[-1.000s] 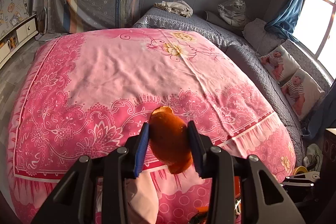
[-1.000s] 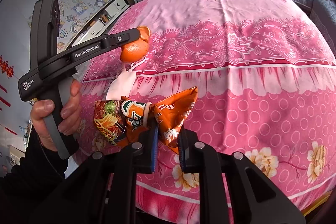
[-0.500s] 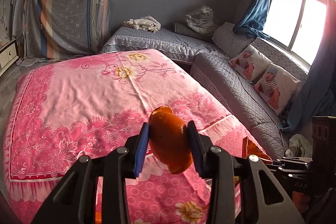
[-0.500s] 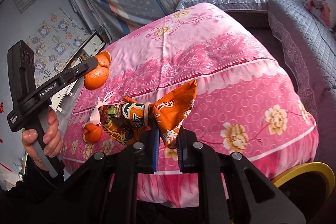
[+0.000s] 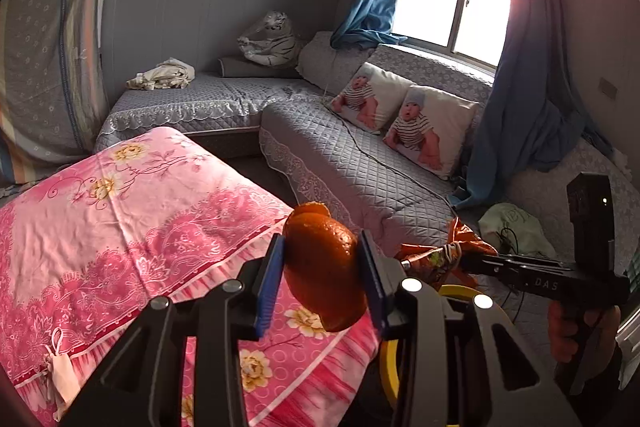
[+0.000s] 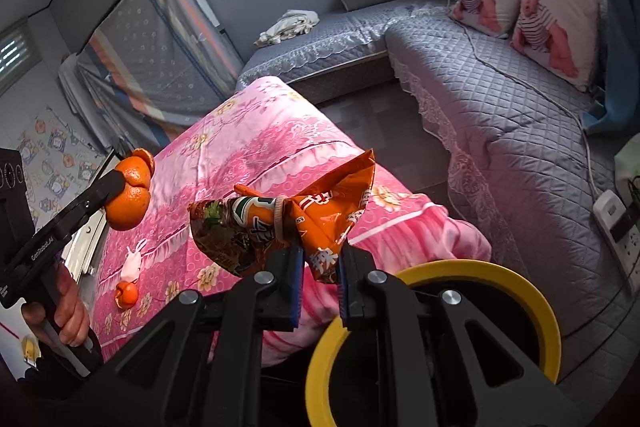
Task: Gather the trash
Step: 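Carry the snack wrapper and orange peel over the yellow-rimmed bin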
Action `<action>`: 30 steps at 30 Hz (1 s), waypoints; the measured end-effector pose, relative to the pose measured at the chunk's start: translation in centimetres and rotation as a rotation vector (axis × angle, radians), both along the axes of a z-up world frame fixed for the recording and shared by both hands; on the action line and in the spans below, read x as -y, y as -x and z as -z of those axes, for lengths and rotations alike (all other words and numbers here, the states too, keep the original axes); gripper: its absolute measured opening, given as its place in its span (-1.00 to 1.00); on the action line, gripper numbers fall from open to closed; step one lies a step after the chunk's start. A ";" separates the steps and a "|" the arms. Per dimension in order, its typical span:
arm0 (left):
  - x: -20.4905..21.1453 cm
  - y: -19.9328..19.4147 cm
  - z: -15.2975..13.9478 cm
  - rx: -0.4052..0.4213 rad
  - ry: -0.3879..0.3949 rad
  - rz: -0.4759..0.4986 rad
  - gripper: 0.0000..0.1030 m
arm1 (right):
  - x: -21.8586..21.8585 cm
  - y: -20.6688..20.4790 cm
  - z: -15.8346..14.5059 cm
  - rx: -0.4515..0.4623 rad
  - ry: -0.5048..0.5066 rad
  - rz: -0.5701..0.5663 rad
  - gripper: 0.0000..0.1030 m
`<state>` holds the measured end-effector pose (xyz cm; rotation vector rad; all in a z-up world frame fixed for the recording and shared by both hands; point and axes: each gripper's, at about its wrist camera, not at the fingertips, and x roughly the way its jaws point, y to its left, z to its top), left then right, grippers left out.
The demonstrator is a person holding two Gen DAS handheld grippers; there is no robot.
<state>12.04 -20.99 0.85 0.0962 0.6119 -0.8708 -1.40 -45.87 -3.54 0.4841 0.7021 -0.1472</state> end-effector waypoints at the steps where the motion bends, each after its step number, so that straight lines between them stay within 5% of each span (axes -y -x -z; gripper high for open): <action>1: 0.8 0.6 0.0 0.004 -0.001 0.024 -0.32 | 0.8 0.9 0.0 0.004 0.005 0.026 -0.75; 13: 8.0 6.7 1.2 0.039 -0.067 0.224 -0.31 | 6.4 9.0 2.1 -0.011 0.048 0.256 -0.75; 30: 11.5 10.2 6.2 -0.020 -0.210 0.364 -0.29 | 7.5 10.3 6.0 -0.118 0.081 0.326 -0.75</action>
